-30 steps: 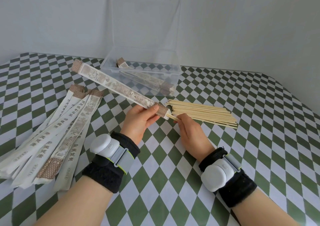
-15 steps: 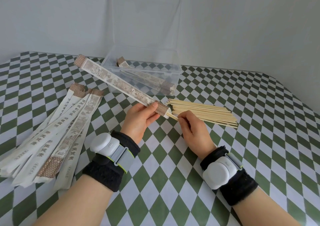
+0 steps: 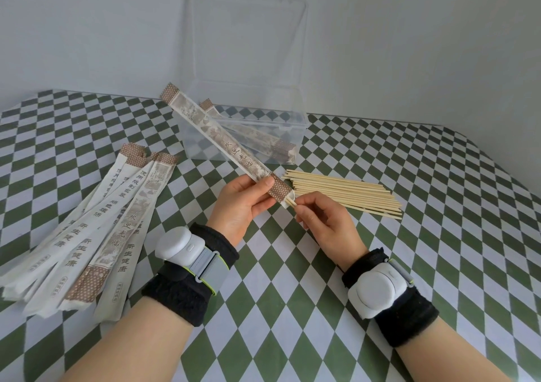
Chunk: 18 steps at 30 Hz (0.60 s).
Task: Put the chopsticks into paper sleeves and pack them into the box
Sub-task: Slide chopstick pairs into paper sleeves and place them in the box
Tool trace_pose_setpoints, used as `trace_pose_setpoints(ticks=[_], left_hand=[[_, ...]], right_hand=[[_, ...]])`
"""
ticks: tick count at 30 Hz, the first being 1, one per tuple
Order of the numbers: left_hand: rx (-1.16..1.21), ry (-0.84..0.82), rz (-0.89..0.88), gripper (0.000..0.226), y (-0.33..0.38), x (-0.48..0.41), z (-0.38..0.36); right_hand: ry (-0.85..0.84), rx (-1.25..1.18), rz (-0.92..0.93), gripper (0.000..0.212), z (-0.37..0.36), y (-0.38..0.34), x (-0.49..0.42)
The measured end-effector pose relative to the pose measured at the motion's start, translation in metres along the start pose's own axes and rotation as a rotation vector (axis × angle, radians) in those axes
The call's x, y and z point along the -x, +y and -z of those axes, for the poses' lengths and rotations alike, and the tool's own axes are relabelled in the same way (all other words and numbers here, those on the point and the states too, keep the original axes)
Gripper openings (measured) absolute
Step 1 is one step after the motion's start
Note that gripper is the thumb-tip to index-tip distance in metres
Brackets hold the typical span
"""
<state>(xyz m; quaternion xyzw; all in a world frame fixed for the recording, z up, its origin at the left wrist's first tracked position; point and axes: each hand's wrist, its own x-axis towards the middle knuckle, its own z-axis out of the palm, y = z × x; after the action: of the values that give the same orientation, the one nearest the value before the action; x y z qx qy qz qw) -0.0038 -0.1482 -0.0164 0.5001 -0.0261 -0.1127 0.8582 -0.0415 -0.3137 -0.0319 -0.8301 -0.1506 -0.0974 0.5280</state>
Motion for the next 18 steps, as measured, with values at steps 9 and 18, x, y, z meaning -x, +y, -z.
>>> trace_pose_setpoints(ticks=[9,18], left_hand=[[-0.048,-0.028,0.012,0.011,0.0000,0.0020,-0.0027],[-0.063,-0.045,0.022,0.011,-0.0007,0.0022,-0.0026]], right_hand=[[0.023,-0.034,-0.015,0.006,-0.0003,0.0046,-0.0012],[0.006,-0.040,0.015,0.017,0.0001,0.0046,-0.0011]])
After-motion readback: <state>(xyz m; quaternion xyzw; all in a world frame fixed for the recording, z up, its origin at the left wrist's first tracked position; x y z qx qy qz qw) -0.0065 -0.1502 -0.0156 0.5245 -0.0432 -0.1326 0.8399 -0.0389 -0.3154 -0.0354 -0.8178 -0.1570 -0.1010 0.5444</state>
